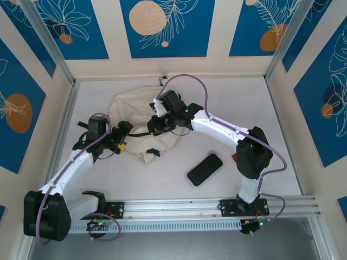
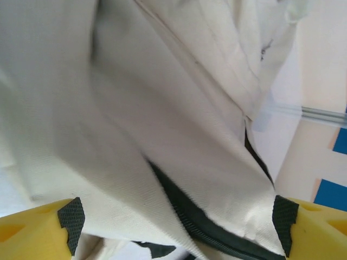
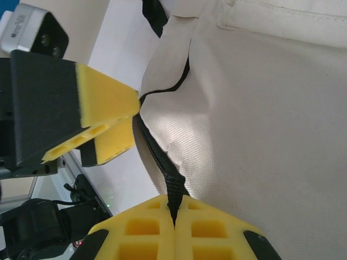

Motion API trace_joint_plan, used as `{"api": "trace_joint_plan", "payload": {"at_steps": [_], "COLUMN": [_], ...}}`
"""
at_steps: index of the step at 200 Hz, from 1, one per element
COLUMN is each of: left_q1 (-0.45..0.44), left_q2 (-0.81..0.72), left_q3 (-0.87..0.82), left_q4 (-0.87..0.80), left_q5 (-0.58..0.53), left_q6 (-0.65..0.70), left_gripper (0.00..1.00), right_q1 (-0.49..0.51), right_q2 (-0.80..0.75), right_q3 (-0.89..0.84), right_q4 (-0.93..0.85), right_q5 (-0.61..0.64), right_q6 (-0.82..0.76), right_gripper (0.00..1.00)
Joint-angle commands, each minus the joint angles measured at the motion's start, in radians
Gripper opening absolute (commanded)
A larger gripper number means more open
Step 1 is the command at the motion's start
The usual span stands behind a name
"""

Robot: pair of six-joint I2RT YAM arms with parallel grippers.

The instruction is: Pack the student bag

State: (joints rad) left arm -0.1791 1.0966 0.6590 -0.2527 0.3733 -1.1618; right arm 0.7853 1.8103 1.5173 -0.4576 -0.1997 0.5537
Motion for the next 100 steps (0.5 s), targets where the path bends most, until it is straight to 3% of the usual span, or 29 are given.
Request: {"api": "trace_joint_plan", "payload": {"at_steps": [1, 17, 37, 45, 72, 100], "left_q1": [-0.046, -0.07, -0.077, -0.079, -0.082, -0.082], "left_q2": [0.058, 0.099, 0.126, 0.133, 0.152, 0.169], "left_q3": [0.007, 0.017, 0.018, 0.016, 0.013, -0.001], "left_q4": [0.063, 0.042, 0.019, 0.011, -0.021, -0.039], "left_q5": [-0.019, -0.08, -0.155, -0.182, -0.245, -0.281], "left_q6": [-0.048, -0.044, -0.04, -0.037, -0.016, 0.003], "left_gripper": [0.87, 0.77, 0.55, 0.51, 0.24, 0.09], "right_q1": [0.012, 0.017, 0.028, 0.031, 0.031, 0.01], "right_q2": [-0.027, -0.048, -0.074, -0.082, -0.11, -0.138], "right_q3": [-0.024, -0.043, -0.071, -0.08, -0.14, -0.197], "right_q4": [-0.008, -0.041, -0.097, -0.127, -0.203, -0.246], "right_q5": [-0.037, -0.005, 0.061, 0.106, 0.285, 0.445], "right_q6": [0.015, 0.027, 0.042, 0.052, 0.102, 0.149], "right_gripper": [0.0, 0.0, 0.0, 0.0, 0.0, 0.0]}}
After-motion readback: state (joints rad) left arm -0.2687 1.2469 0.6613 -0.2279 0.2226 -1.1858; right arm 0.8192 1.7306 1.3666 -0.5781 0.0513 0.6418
